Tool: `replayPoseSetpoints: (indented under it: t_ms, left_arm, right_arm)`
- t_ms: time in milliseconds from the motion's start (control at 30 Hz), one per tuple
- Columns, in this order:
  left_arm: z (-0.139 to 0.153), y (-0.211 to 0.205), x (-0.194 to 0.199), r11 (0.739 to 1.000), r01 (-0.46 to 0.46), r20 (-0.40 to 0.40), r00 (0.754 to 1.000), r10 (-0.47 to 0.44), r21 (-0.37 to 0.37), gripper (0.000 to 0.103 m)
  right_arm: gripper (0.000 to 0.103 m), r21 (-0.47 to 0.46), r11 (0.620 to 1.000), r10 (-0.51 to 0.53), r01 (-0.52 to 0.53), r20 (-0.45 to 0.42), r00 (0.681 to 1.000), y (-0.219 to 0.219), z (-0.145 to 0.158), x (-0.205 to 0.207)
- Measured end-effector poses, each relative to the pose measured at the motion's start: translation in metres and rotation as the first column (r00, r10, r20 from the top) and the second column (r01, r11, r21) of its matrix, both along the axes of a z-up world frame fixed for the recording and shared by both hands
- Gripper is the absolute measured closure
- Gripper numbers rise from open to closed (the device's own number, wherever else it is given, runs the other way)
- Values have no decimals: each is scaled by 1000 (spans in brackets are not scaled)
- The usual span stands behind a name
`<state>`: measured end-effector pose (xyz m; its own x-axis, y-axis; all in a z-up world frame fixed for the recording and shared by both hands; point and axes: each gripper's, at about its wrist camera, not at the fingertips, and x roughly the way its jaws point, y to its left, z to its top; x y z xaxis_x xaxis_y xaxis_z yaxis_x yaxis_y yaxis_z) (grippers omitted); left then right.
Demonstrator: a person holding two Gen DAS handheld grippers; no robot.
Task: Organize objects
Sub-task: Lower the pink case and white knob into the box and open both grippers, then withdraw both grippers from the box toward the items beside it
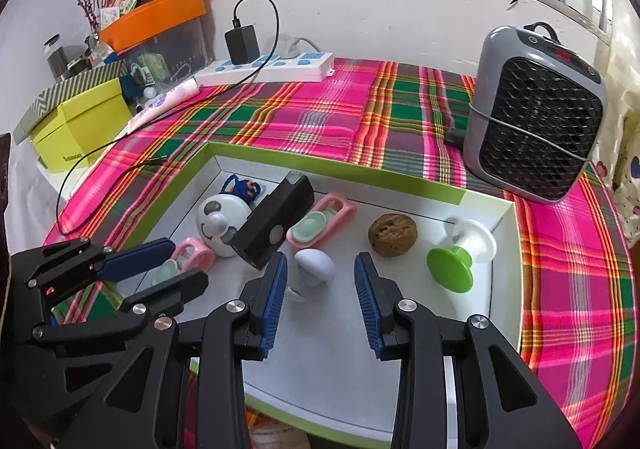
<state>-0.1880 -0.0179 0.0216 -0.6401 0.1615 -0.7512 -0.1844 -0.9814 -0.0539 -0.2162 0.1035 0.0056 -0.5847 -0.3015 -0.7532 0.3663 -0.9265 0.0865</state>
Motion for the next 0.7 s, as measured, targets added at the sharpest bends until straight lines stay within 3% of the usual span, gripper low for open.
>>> replayPoseSetpoints:
  t_ms: [700]
  left_arm:
    - [22, 1, 42, 1000, -9, -56, 998, 9, -1, 67]
  right_arm:
    - [65, -28, 999, -31, 30, -46, 998, 8, 19, 41]
